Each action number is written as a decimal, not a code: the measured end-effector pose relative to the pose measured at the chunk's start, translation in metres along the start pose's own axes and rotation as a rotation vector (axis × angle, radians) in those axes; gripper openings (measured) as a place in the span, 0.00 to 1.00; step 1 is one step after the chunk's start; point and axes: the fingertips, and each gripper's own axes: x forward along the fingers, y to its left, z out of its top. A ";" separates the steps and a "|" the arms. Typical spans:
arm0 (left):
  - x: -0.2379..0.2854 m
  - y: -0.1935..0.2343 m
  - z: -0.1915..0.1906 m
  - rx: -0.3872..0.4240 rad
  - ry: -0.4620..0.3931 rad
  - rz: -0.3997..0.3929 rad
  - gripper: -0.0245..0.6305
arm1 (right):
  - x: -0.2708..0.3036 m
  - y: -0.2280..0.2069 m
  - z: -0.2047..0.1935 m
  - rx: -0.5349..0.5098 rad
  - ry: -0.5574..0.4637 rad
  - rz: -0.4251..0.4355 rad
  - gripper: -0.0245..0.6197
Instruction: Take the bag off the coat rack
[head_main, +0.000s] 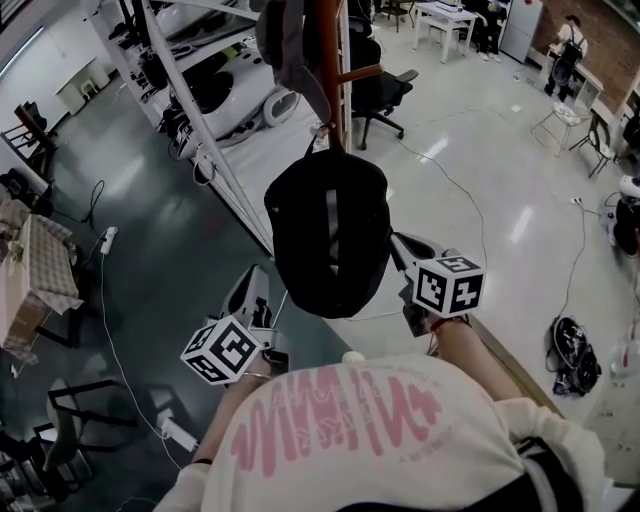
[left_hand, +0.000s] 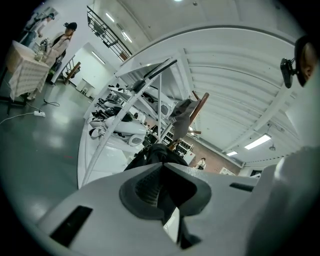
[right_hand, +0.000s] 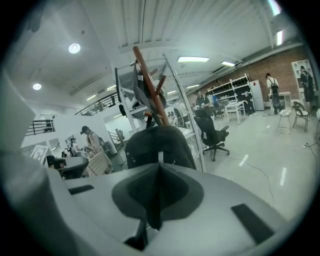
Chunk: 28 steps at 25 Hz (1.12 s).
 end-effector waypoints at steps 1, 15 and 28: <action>0.005 0.000 0.000 0.000 -0.003 0.002 0.04 | 0.003 -0.004 0.003 0.002 0.000 0.003 0.05; 0.031 0.014 0.005 -0.019 -0.048 0.071 0.04 | 0.044 -0.036 0.058 0.004 -0.090 0.058 0.11; 0.061 0.010 0.001 -0.019 -0.013 0.051 0.04 | 0.098 -0.039 0.072 -0.086 -0.021 0.221 0.57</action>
